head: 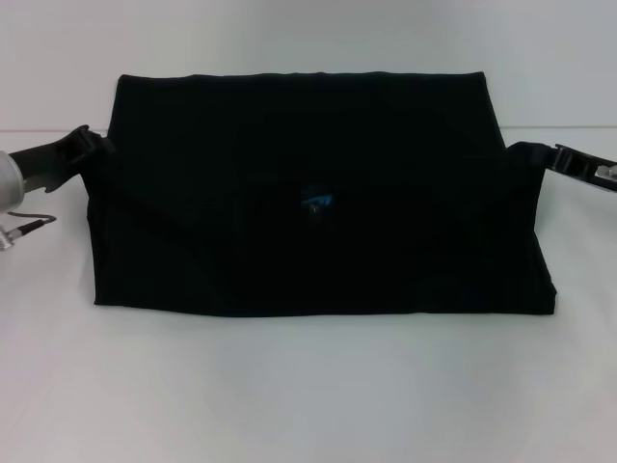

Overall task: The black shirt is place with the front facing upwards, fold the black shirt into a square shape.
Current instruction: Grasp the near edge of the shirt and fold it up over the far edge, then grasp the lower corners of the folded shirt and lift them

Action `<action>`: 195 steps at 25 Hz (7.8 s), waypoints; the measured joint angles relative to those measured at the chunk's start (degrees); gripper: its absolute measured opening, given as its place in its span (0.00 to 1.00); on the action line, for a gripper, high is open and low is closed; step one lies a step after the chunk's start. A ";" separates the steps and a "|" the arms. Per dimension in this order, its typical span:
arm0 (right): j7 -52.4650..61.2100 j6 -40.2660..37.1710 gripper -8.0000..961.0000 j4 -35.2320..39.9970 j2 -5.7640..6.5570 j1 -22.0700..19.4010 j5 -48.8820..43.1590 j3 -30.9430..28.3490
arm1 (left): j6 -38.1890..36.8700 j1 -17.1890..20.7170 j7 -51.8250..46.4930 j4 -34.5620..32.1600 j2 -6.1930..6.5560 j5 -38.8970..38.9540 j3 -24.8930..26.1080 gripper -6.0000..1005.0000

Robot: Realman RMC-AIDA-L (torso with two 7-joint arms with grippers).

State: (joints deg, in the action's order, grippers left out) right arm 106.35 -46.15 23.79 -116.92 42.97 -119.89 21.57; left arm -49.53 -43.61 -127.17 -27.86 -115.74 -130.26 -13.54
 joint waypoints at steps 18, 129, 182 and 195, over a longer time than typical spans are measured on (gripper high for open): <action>-0.12 -7.38 0.55 1.25 1.24 -3.02 1.30 0.64 | -1.57 2.07 2.78 6.23 2.62 3.51 -0.98 0.36; 28.47 -35.13 0.89 16.74 9.12 0.85 -30.87 11.34 | -24.75 10.65 7.29 -4.93 4.56 0.80 -23.46 0.03; 25.44 -28.30 0.02 10.11 5.21 2.12 -31.06 15.53 | -25.52 10.47 7.16 -4.95 4.43 0.89 -23.46 0.03; 23.71 -40.12 0.01 10.42 9.36 1.44 -31.29 15.53 | -36.51 9.88 4.43 -4.66 6.47 0.41 -22.58 0.03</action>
State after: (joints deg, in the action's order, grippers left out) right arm 130.05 -86.26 34.21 -107.56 44.42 -151.19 37.09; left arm -86.04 -33.73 -122.74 -32.51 -109.27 -129.85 -36.13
